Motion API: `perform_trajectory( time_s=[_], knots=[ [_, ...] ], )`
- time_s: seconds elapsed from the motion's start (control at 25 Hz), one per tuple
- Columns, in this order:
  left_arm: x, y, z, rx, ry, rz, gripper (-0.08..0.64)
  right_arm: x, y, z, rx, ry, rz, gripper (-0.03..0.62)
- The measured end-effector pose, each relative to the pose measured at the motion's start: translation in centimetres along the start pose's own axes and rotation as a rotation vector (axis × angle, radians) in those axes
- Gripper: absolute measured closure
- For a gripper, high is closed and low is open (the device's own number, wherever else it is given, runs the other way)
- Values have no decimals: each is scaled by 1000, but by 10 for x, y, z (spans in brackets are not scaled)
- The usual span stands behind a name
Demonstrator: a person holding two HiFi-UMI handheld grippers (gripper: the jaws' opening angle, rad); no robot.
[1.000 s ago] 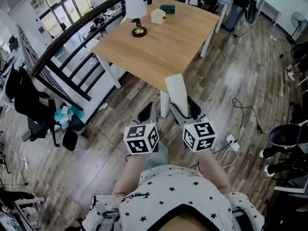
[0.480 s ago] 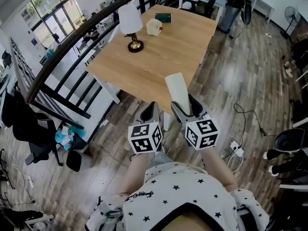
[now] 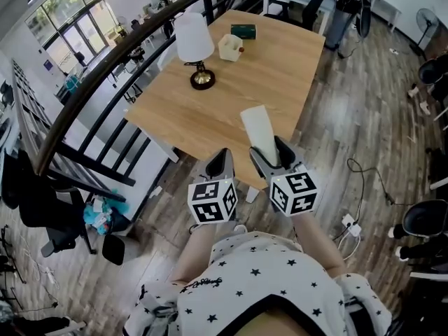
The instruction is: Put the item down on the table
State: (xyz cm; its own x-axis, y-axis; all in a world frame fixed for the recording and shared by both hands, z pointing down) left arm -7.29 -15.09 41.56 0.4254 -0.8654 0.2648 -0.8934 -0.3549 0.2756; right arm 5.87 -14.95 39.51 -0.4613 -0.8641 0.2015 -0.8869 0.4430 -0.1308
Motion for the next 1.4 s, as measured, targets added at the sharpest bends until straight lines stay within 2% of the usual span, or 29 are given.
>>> perform_trajectory(
  time_s=[0.32,0.72,1.0,1.4],
  knots=[
    [43,23,-2,-21,38,15,548,50,-24,-14,-15,64,2,302],
    [120,39,-15,-81,92,91,548,126,-79,-42,-54,194,84,302],
    [165,50,-15,-112,109,133,548,176,-113,-77,-62,313,124,302],
    [196,72,-24,-132,166,190,548,239,-140,-130,-64,464,149,302]
  ],
)
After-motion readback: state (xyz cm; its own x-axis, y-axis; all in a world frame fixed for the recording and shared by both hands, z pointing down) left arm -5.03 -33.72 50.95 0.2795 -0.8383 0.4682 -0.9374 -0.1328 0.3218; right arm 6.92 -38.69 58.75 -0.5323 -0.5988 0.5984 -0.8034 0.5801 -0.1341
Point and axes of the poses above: the fingertips, and each gripper's own axes: x forward along the fingers, y to its left, z out of its top, the point moved 4 cm from there along -x, backward along the fingers, and after that the axes turned 2 degrees about z, right-handed, at the moved point
